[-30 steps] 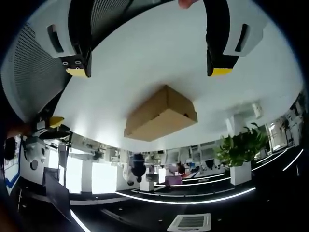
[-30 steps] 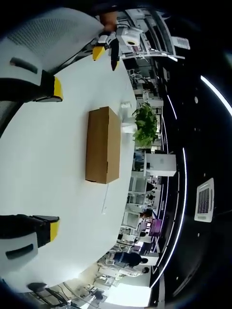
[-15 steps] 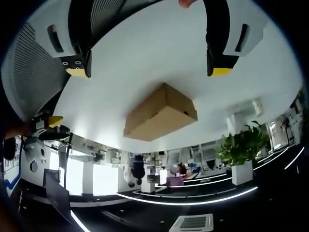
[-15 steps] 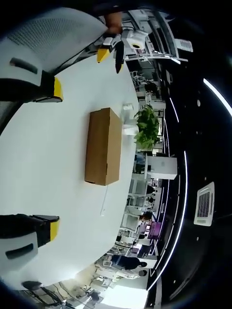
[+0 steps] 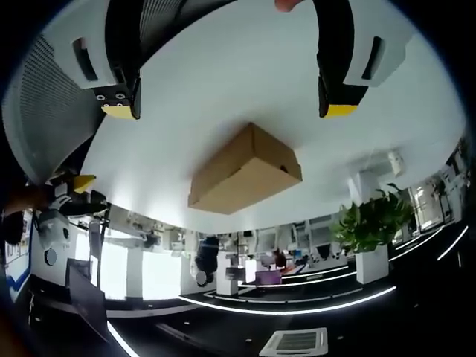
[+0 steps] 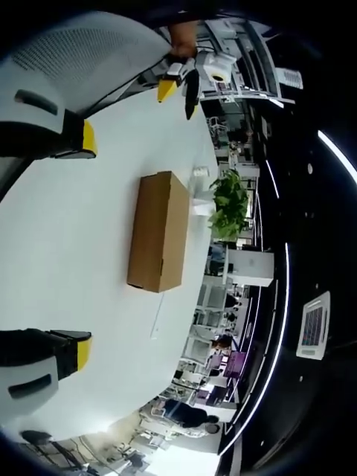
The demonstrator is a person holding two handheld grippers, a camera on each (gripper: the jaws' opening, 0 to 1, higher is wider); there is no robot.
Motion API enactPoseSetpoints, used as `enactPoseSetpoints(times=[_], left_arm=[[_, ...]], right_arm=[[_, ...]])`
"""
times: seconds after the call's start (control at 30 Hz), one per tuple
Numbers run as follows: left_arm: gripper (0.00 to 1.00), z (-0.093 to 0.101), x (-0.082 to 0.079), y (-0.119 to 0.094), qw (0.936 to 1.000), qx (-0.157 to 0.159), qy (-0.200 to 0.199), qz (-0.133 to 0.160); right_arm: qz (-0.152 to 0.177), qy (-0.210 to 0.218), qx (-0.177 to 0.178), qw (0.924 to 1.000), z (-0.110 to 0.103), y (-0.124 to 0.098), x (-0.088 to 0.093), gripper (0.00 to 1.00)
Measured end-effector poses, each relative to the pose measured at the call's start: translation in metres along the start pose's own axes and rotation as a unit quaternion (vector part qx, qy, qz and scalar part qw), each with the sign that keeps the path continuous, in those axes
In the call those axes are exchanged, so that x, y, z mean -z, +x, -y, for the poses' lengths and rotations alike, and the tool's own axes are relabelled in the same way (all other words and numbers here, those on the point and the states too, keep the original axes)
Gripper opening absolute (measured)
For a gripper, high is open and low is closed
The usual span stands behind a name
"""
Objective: Operate the shoe box by opening the lid, removing the specified soft item, and placing it in the target area until the item is outside and the box remains undamaged.
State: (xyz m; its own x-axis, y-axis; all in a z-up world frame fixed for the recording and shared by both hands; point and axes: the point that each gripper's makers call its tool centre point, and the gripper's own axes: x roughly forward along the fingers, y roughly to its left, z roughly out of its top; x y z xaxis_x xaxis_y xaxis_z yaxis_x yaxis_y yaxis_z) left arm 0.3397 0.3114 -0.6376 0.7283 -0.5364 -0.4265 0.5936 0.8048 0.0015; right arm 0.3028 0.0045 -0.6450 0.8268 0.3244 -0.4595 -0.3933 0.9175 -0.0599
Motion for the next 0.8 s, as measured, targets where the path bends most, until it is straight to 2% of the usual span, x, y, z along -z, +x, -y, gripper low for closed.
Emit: enactPoseSetpoints(times=[0.8], left_arm=[[0.97, -0.009, -0.013, 0.013, 0.9999, -0.012, 0.006, 0.001]], right_arm=[[0.007, -0.008, -0.017, 0.9998, 0.0, 0.021, -0.013, 0.95]])
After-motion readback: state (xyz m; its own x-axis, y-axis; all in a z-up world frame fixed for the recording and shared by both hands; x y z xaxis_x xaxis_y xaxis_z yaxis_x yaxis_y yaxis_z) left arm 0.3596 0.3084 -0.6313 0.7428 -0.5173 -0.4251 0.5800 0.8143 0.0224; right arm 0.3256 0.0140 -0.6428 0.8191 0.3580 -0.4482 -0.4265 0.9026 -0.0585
